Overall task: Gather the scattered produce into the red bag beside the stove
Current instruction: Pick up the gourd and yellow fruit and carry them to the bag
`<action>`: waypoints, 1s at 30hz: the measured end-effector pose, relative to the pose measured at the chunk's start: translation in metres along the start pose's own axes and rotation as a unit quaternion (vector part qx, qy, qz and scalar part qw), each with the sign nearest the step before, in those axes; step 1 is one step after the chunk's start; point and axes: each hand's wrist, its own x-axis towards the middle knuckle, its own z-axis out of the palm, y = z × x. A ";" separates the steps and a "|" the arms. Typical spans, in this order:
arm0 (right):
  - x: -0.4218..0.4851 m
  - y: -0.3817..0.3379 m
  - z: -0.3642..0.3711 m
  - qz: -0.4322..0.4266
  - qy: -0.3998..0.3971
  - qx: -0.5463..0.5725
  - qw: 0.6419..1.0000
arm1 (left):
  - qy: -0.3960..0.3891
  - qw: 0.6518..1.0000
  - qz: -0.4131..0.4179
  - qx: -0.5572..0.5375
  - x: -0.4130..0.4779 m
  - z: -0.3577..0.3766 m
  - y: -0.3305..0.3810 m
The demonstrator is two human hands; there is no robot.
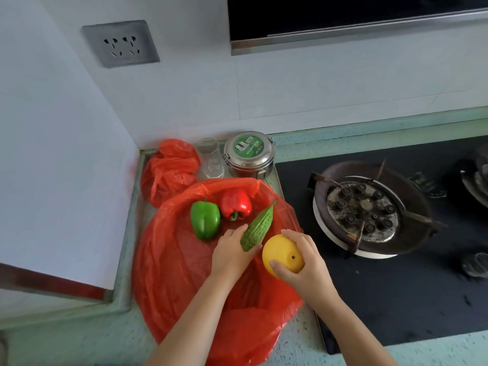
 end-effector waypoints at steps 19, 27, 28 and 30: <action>0.029 -0.046 0.105 -0.113 -0.143 -0.048 0.982 | 0.237 0.964 -0.027 -0.120 -0.109 -0.078 -0.079; 0.046 -0.046 0.135 -0.052 -0.125 -0.105 0.985 | 0.261 0.955 -0.065 -0.123 -0.121 -0.079 -0.088; 0.047 -0.046 0.137 -0.049 -0.122 -0.116 0.985 | 0.262 0.954 -0.069 -0.125 -0.121 -0.078 -0.088; 0.047 -0.047 0.140 -0.045 -0.115 -0.139 0.983 | 0.260 0.954 -0.075 -0.126 -0.120 -0.077 -0.087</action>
